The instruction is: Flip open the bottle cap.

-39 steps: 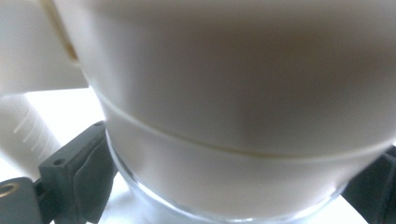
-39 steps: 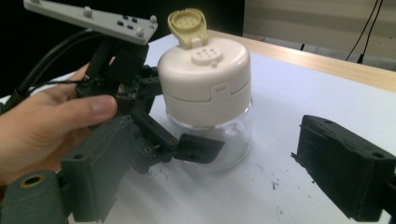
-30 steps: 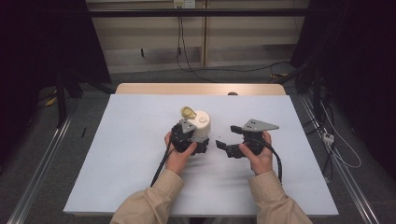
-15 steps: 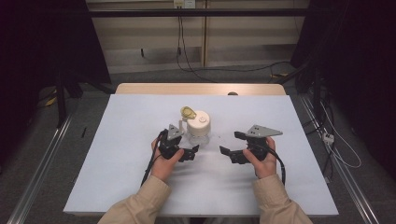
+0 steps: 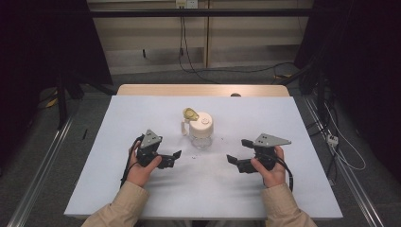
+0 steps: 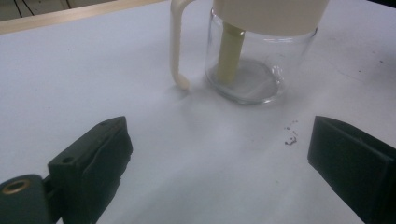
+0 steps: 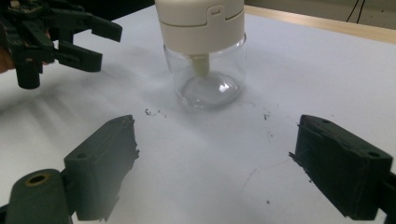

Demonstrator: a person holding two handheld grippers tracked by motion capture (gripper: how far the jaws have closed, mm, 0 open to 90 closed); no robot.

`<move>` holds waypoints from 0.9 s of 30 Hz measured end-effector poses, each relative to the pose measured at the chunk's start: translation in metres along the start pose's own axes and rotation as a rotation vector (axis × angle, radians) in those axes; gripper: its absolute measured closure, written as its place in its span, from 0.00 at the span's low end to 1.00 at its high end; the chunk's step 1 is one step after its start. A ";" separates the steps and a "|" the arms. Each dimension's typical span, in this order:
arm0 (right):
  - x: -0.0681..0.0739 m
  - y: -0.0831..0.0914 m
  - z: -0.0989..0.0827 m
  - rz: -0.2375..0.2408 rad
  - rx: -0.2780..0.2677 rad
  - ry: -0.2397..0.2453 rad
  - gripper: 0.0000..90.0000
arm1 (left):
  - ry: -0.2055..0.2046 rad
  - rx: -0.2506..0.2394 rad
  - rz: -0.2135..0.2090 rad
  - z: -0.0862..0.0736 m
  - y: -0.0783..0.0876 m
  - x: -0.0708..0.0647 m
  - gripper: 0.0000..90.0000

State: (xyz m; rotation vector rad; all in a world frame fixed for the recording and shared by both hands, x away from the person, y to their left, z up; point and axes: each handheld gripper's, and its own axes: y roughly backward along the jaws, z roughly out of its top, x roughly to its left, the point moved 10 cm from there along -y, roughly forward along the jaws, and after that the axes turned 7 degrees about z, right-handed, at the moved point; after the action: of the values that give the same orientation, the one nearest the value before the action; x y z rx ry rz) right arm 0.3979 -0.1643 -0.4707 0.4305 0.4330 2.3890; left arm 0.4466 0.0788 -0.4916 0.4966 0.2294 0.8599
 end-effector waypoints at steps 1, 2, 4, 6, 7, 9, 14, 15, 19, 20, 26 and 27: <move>0.000 0.001 -0.001 -0.003 0.003 0.002 0.13 | 0.000 -0.007 -0.003 0.000 0.003 0.001 0.06; 0.000 0.003 -0.003 -0.005 0.004 0.002 0.13 | -0.002 -0.011 -0.002 0.000 0.005 0.003 0.06; -0.001 0.007 -0.005 -0.011 0.002 0.000 0.13 | -0.009 -0.015 0.000 -0.001 0.012 0.006 0.06; -0.002 0.011 -0.009 -0.015 -0.001 -0.012 0.13 | -0.004 -0.014 0.002 -0.004 0.017 0.010 0.06; -0.003 0.013 -0.011 -0.016 0.002 -0.010 0.13 | -0.009 -0.013 0.004 -0.006 0.019 0.012 0.06; -0.004 0.016 -0.015 -0.024 0.009 -0.013 0.13 | -0.011 -0.007 0.004 -0.010 0.024 0.015 0.06; -0.006 0.026 -0.022 -0.041 0.017 -0.007 0.13 | -0.016 -0.019 -0.005 -0.014 0.038 0.022 0.06; -0.007 0.028 -0.023 -0.044 0.016 -0.008 0.14 | -0.022 -0.019 -0.005 -0.015 0.041 0.024 0.06; -0.008 0.032 -0.030 -0.044 0.021 -0.016 0.14 | -0.023 -0.021 -0.014 -0.021 0.049 0.026 0.06; -0.008 0.034 -0.031 -0.048 0.023 -0.012 0.14 | -0.027 -0.021 -0.015 -0.021 0.051 0.026 0.06; -0.008 0.043 -0.035 -0.061 0.015 -0.005 0.14 | -0.021 -0.036 -0.023 -0.025 0.060 0.028 0.06; -0.008 0.044 -0.036 -0.063 0.015 -0.004 0.14 | -0.022 -0.035 -0.021 -0.026 0.061 0.028 0.06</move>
State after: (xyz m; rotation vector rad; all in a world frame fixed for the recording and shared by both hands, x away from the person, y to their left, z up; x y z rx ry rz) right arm 0.3644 -0.2084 -0.4861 0.4225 0.4569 2.3247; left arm 0.4137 0.1422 -0.4828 0.4702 0.1991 0.8368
